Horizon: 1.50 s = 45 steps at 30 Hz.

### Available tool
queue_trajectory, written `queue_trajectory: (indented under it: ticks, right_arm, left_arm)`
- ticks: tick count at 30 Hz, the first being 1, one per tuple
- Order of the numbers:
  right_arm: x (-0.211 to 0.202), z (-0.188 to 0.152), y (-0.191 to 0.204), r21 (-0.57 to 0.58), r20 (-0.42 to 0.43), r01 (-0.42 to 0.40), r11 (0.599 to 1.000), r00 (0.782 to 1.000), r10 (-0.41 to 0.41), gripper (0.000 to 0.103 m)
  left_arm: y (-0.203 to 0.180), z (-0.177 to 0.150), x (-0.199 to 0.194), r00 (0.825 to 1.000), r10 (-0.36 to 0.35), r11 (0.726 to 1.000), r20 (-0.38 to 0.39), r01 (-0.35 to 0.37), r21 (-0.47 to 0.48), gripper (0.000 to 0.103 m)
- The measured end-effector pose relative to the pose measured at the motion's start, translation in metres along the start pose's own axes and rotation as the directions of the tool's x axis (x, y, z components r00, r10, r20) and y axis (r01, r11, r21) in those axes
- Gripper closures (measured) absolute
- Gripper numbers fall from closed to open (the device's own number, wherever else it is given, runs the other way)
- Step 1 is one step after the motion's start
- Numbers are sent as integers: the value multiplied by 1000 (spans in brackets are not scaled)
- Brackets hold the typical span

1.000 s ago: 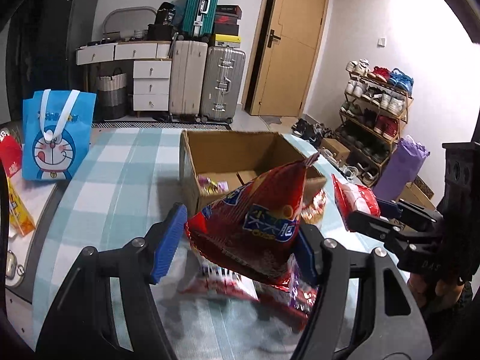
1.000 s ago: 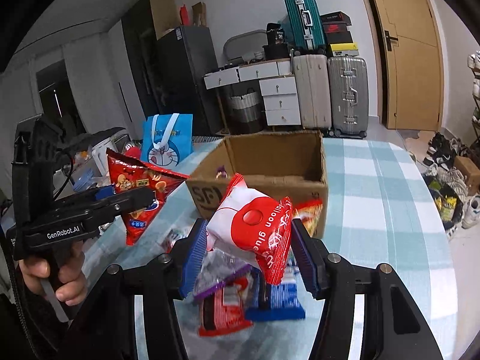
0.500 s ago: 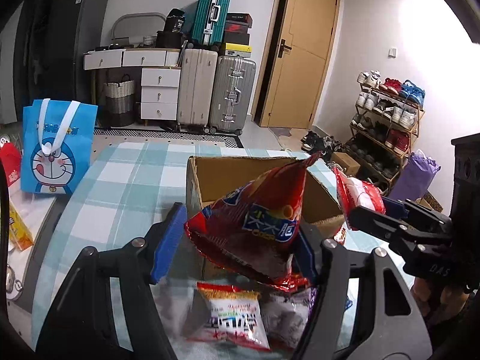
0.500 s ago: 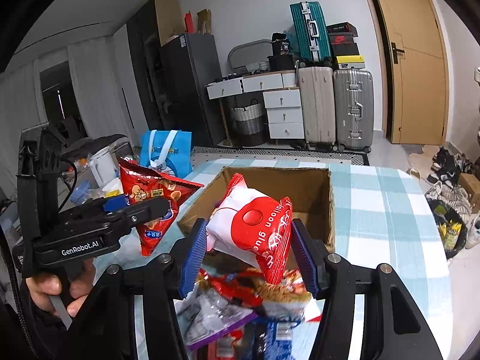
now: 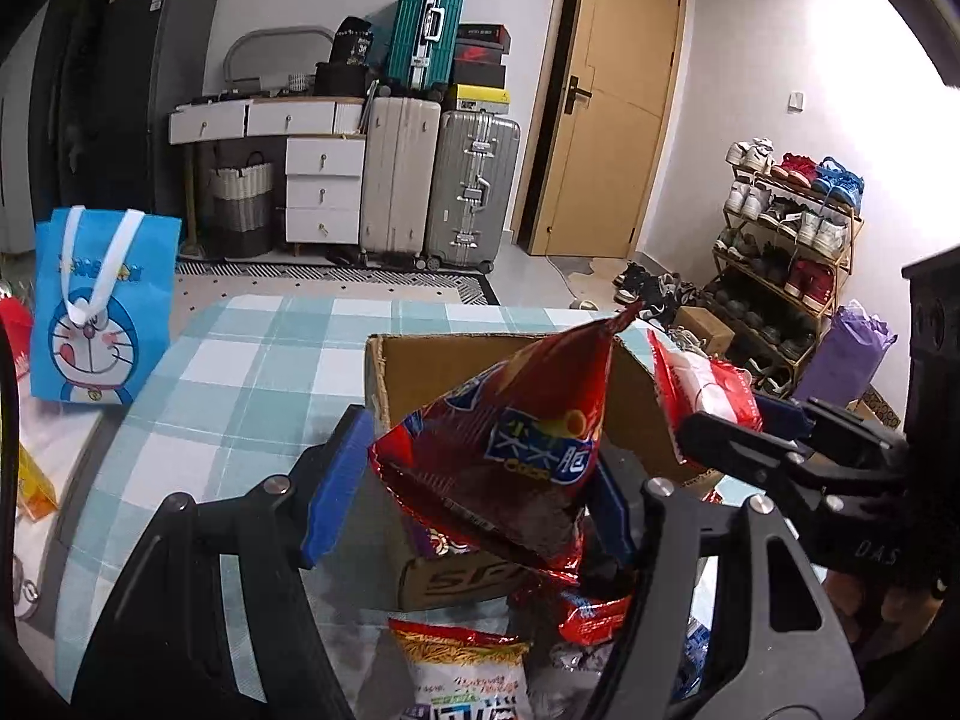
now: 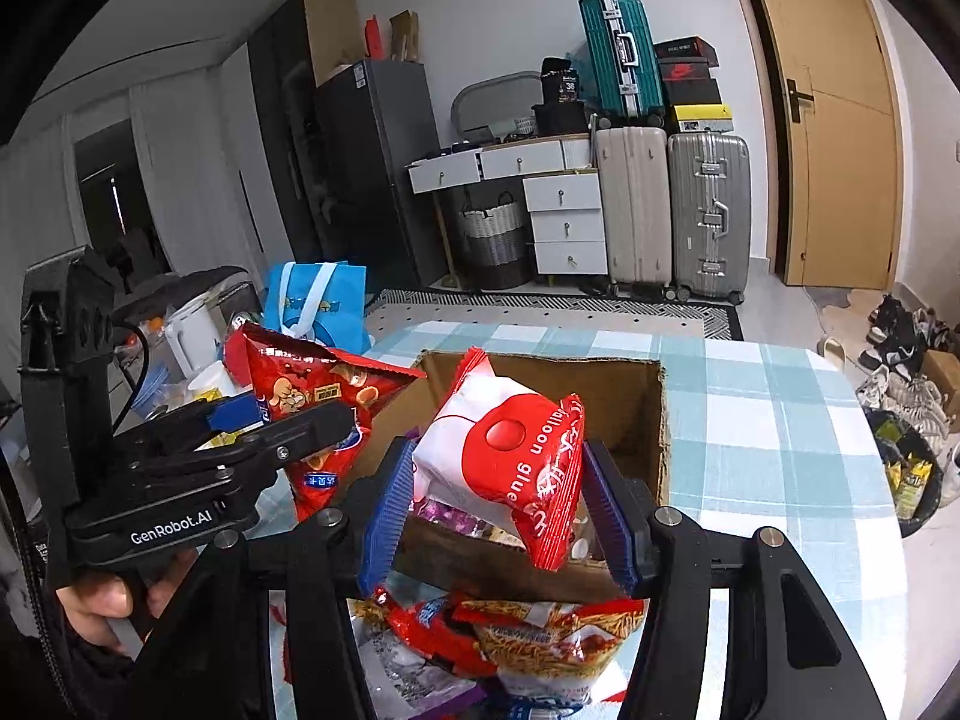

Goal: Organize snacks
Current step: 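Lift both packs into the cardboard box and open both tools to release them, then move the left tool to the white noodle bag while the right tool nears the blue biscuit pack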

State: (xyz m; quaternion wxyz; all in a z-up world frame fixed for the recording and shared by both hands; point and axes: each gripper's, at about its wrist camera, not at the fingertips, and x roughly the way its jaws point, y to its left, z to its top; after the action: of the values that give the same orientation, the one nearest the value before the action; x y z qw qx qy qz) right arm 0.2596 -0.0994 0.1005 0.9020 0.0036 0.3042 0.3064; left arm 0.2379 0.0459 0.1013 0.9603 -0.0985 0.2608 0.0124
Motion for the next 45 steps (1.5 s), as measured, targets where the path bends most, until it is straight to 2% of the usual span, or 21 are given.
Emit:
queue_trajectory:
  ticks: [13, 27, 29, 31, 32, 35, 37, 40, 42, 45]
  right_arm:
    - [34, -4, -23, 45, -32, -18, 999, 999, 19, 46]
    - [41, -2, -34, 63, -40, -9, 998, 999, 11, 45]
    - [38, -3, -35, 60, -42, -20, 998, 999, 23, 42]
    - [30, -4, -36, 69, -18, -20, 997, 1000, 21, 33]
    - [26, -4, -37, 73, -10, -22, 997, 1000, 22, 30]
    - [11, -5, -40, 83, 14, -7, 997, 1000, 6, 16]
    - [1, -8, -42, 92, 25, 8, 996, 1000, -10, 0]
    - [-9, -15, -42, 91, 19, 37, 995, 999, -39, 1]
    - [-16, -23, -40, 82, 15, 57, 995, 998, -58, 1]
    - [-21, -35, -40, 93, -8, 43, 995, 999, -43, 1]
  left_arm:
    - [-12, -6, 43, 998, 28, 999, -50, -26, 41, 39]
    - [-18, -4, 59, 998, 27, 998, -55, -23, 61, 38]
    - [-16, -4, 58, 998, 26, 998, -55, -23, 54, 37]
    - [-15, -5, 54, 999, 10, 999, -50, -7, 44, 29]
    - [-15, -5, 51, 999, -1, 999, -49, 3, 41, 22]
    - [-15, -8, 41, 998, -30, 998, -49, 33, 57, 20]
    - [-16, -11, 35, 998, -24, 997, -63, 28, 67, 16]
    - [-13, -19, 21, 998, -2, 997, -62, 7, 74, 0]
    - [-9, -27, 9, 998, 4, 998, -58, -1, 66, 1]
    - [-3, -38, -3, 997, 20, 998, -79, -14, 65, 1]
